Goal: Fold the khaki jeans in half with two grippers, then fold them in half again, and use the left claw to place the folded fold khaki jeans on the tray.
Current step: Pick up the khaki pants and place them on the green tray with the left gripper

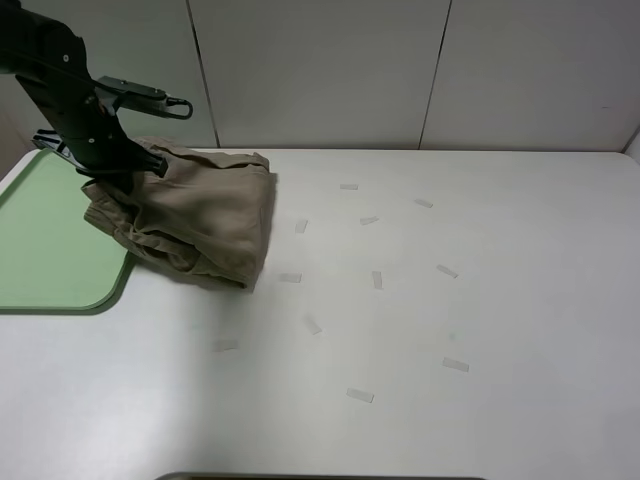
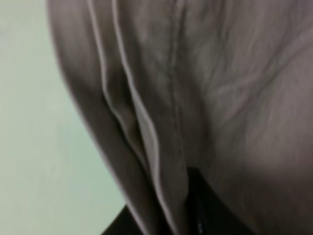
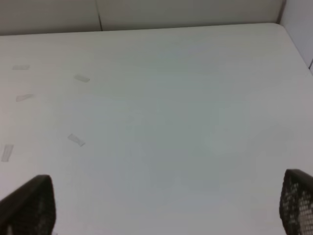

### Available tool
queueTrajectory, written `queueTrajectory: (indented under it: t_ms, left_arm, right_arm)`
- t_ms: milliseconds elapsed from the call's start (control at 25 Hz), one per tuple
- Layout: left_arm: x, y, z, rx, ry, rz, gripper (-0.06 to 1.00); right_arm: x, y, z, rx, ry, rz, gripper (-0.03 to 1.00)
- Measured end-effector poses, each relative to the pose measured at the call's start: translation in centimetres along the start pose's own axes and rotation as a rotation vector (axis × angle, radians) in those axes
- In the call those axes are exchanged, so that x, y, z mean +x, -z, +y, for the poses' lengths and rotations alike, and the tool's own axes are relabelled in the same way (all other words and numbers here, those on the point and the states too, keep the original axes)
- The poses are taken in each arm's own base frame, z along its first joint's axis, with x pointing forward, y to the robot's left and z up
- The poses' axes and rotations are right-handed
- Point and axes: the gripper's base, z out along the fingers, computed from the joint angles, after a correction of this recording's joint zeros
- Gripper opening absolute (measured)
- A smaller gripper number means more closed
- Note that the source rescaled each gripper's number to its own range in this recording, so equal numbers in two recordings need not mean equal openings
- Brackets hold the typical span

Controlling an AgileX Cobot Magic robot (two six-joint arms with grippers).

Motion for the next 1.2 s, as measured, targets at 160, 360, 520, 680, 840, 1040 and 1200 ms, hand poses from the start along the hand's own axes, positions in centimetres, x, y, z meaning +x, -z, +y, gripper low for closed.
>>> queueTrajectory:
  t_ms: [160, 360, 520, 680, 840, 1040, 1200]
  left_arm:
    - [0.6, -0.5, 2.2, -0.016, 0.030, 0.021, 0.02]
    - [1.0, -0.8, 4.8, -0.048, 0.061, 0.027, 0.02]
    - [1.4, -1.0, 7.2, -0.082, 0.092, 0.020, 0.02]
    - [2.2, -1.2, 10.0, -0.126, 0.125, 0.028, 0.01]
    - [2.7, -1.3, 11.7, -0.141, 0.162, 0.022, 0.01]
    - [3.1, -1.4, 13.3, -0.158, 0.211, -0.008, 0.01]
    - [3.2, -1.4, 14.2, -0.179, 0.239, -0.033, 0.01]
  right_arm:
    - [0.0, 0.0, 0.0, 0.000, 0.000, 0.000, 1.00]
    - [0.0, 0.0, 0.0, 0.000, 0.000, 0.000, 1.00]
    - [0.0, 0.0, 0.0, 0.000, 0.000, 0.000, 1.00]
    - [0.0, 0.0, 0.0, 0.000, 0.000, 0.000, 1.00]
    - [0.0, 0.0, 0.0, 0.000, 0.000, 0.000, 1.00]
    - [0.0, 0.0, 0.0, 0.000, 0.000, 0.000, 1.00]
    - [0.0, 0.0, 0.0, 0.000, 0.000, 0.000, 1.00]
